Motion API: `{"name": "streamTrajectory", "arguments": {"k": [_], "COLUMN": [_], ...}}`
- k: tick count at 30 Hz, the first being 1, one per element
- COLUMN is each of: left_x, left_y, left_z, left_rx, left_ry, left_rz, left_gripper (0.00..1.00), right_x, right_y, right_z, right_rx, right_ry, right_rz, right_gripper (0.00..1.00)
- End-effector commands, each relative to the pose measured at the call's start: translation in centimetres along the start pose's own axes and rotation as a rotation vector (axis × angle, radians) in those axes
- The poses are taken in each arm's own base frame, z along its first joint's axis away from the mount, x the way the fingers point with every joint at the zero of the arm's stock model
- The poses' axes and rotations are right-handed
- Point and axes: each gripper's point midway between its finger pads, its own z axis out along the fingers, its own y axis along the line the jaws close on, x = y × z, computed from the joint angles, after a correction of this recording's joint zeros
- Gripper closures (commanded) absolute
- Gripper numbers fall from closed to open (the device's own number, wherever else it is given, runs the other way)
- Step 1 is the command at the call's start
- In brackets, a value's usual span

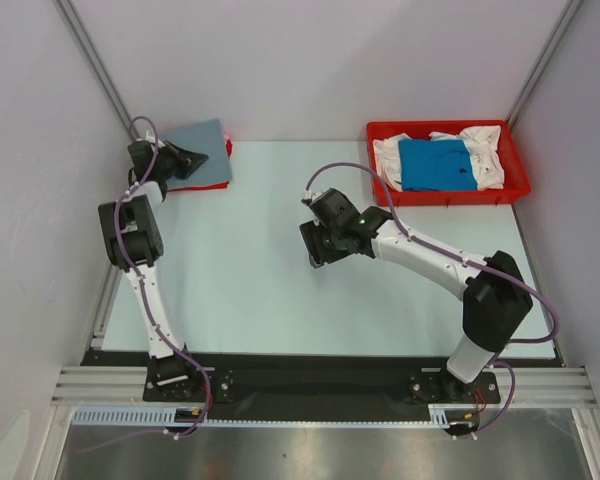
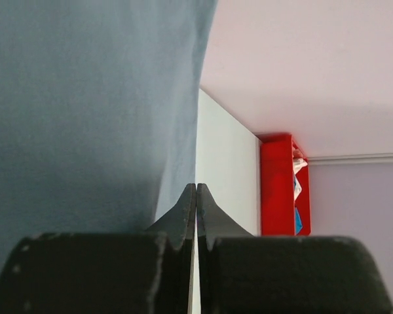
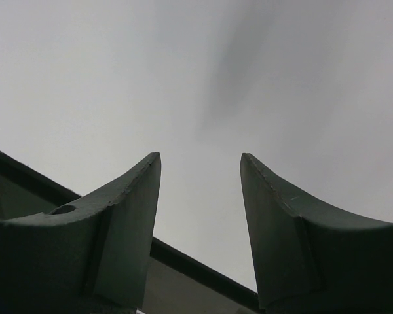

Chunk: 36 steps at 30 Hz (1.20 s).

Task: Fold and stack the t-shirts
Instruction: Neatly place the folded tshirt to the corner

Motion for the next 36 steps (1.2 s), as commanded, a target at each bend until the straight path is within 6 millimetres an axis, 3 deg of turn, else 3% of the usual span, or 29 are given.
{"name": "streamTrajectory", "arguments": {"k": [1,4,5,7,8,9,12,15,19,21,24,25,26,27,28,29,30,31,32,33,34,35,36], "left_x": [-2.9,-4.0,-4.0,-5.0,-3.7,-4.8,-3.1,-1.8,-1.1,-1.6,-3.6,-5.1,-5.5,-7.2,-6.8,-7.1,-5.4,-4.3,-1.8,-0.3,1.5,4.1,8.0], "left_y": [-6.6,-5.4,-3.8,-2.7,0.6,-0.5,3.3,5.6,6.0,5.1,1.2,-1.7,-2.9,-7.2,-7.8,-10.5,-9.8,-10.8,-13.0,-13.8,-14.9,-18.9,-17.0], "left_z": [-2.0,-2.0,-1.5,-0.9,0.2,0.7,1.4,0.9,0.8,0.6,-0.2,-1.1,-1.3,-2.6,-3.2,-3.8,-4.1,-4.6,-5.7,-6.3,-7.1,-8.6,-9.4], "left_rx": [0.115,0.049,0.022,-0.008,-0.069,-0.056,-0.164,-0.237,-0.246,-0.221,-0.139,-0.098,-0.047,0.041,0.043,0.114,0.115,0.144,0.198,0.218,0.237,0.298,0.254], "left_ry": [-0.063,-0.082,-0.084,-0.088,-0.041,-0.046,0.004,0.016,0.045,0.04,-0.001,-0.035,-0.067,-0.126,-0.119,-0.147,-0.128,-0.117,-0.105,-0.088,-0.07,-0.043,0.01], "left_rz": [0.08,0.082,0.065,0.061,0.005,0.029,-0.039,-0.088,-0.091,-0.08,-0.034,-0.008,0.016,0.039,0.008,0.045,-0.03,-0.045,-0.033,-0.064,-0.06,-0.014,-0.031], "left_gripper": [1.0,1.0,1.0,1.0,1.0,1.0,1.0,1.0,0.99,1.0,0.97,0.92,0.89,0.81,0.78,0.76,0.75,0.74,0.73,0.73,0.72,0.71,0.71], "right_x": [-2.2,-2.7,-2.8,-2.7,-2.7,-2.7,-2.7,-2.9,-3.6,-3.8,-3.5,-3.4,-3.0,-2.2,-2.3,-1.5,-1.3,-1.1,0.1,0.4,1.1,1.4,3.7], "right_y": [0.8,1.0,1.0,1.0,1.0,0.9,0.9,1.0,1.1,1.3,1.6,1.5,1.6,1.2,1.3,0.9,1.2,1.0,0.0,0.8,0.7,0.7,0.1], "right_z": [-0.5,-0.5,-0.6,-0.6,-0.6,-0.7,-0.9,-1.4,-2.6,-3.4,-4.7,-5.0,-5.6,-5.6,-6.0,-6.1,-7.1,-7.6,-7.3,-9.0,-9.3,-9.7,-9.4], "right_rx": [-0.029,-0.028,-0.027,-0.024,-0.023,-0.021,-0.013,-0.009,0.002,-0.002,-0.001,0.002,-0.003,0.004,-0.003,0.002,-0.033,-0.051,-0.04,-0.124,-0.149,-0.184,-0.219], "right_ry": [-0.049,-0.052,-0.054,-0.049,-0.048,-0.047,-0.045,-0.049,-0.077,-0.091,-0.102,-0.103,-0.104,-0.079,-0.087,-0.069,-0.073,-0.075,-0.056,-0.066,-0.058,-0.067,-0.016], "right_rz": [-0.01,-0.008,-0.005,-0.004,0.006,0.011,0.024,0.032,0.034,0.039,0.046,0.05,0.063,0.095,0.096,0.127,0.147,0.173,0.222,0.244,0.27,0.3,0.361], "right_gripper": [0.43,0.43,0.43,0.43,0.43,0.43,0.43,0.43,0.43,0.42,0.42,0.42,0.41,0.41,0.41,0.41,0.41,0.4,0.39,0.39,0.38,0.38,0.37]}}
